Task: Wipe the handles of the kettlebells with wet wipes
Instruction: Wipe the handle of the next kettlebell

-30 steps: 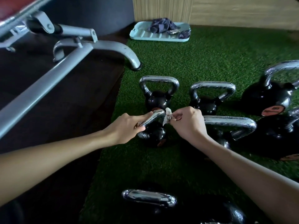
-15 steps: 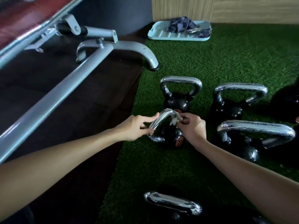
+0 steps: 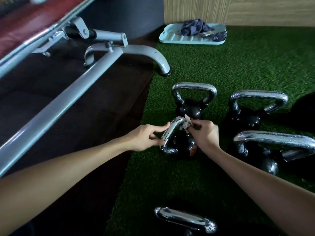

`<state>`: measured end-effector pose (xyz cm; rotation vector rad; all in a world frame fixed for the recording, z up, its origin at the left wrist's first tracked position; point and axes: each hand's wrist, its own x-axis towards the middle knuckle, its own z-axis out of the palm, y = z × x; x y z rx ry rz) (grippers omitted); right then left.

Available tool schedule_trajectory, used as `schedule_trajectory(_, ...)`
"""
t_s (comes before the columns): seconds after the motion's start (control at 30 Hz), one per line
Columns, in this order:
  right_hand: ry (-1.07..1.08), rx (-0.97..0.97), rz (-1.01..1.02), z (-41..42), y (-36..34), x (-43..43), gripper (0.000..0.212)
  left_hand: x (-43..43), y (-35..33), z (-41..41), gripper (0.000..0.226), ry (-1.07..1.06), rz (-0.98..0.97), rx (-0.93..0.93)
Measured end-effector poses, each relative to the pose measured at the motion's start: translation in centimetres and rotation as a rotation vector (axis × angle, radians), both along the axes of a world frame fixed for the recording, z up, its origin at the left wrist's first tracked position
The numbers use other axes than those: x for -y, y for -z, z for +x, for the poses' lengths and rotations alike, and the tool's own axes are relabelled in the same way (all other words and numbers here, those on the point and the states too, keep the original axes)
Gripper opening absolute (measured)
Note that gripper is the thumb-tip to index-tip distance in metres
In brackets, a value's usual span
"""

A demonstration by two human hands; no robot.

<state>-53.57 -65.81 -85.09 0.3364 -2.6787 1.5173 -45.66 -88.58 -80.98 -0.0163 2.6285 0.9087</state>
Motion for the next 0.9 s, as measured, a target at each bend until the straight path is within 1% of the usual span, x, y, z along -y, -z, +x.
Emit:
schedule_trajectory(0.1,-0.029,0.0,-0.004,-0.1,-0.2,-0.3,0.007,-1.0,0.0,0.4,0.071,-0.026,0.053,-0.029)
schedule_trajectory(0.17,-0.065,-0.038,-0.017,0.2,-0.6,-0.4,0.012,-1.6,0.3,0.7,0.07,-0.041,0.086,-0.055)
schedule_trajectory(0.27,-0.103,-0.06,-0.016,1.5,-0.6,-0.4,0.021,-2.1,0.7,1.0,0.07,-0.055,0.079,-0.086)
schedule_trajectory(0.33,-0.157,-0.043,-0.004,2.7,0.1,-0.4,0.018,-2.1,0.9,0.9,0.071,-0.061,0.073,-0.098)
schedule_trajectory(0.4,-0.201,0.007,-0.012,3.6,0.1,-0.2,0.011,-1.8,1.1,0.8,0.071,-0.069,0.082,-0.096)
schedule_trajectory(0.47,-0.162,0.024,-0.044,3.2,-0.7,0.1,0.007,-1.6,1.2,0.7,0.07,-0.07,0.092,-0.092)
schedule_trajectory(0.5,-0.12,0.026,-0.05,2.7,-1.3,0.2,0.008,-1.6,1.1,0.6,0.069,-0.07,0.106,-0.09)
schedule_trajectory(0.57,-0.046,0.077,-0.059,1.7,-2.0,0.3,0.013,-1.8,1.0,0.4,0.067,-0.076,0.143,-0.088)
schedule_trajectory(0.63,-0.019,0.18,-0.116,1.9,-1.6,0.5,0.012,-1.8,0.9,0.1,0.066,-0.076,0.143,-0.089)
schedule_trajectory(0.7,-0.052,0.343,-0.205,3.5,-0.3,0.5,0.011,-1.5,1.1,-0.1,0.065,-0.071,0.131,-0.084)
schedule_trajectory(0.77,-0.114,0.469,-0.205,5.3,0.4,0.5,0.011,-1.1,1.4,-0.2,0.064,-0.067,0.116,-0.077)
schedule_trajectory(0.83,-0.141,0.488,-0.193,5.8,0.4,0.5,0.011,-1.0,1.6,-0.3,0.065,-0.066,0.104,-0.066)
schedule_trajectory(0.9,-0.125,0.449,-0.221,5.4,0.2,0.5,0.012,-1.2,1.5,-0.4,0.066,-0.067,0.111,-0.066)
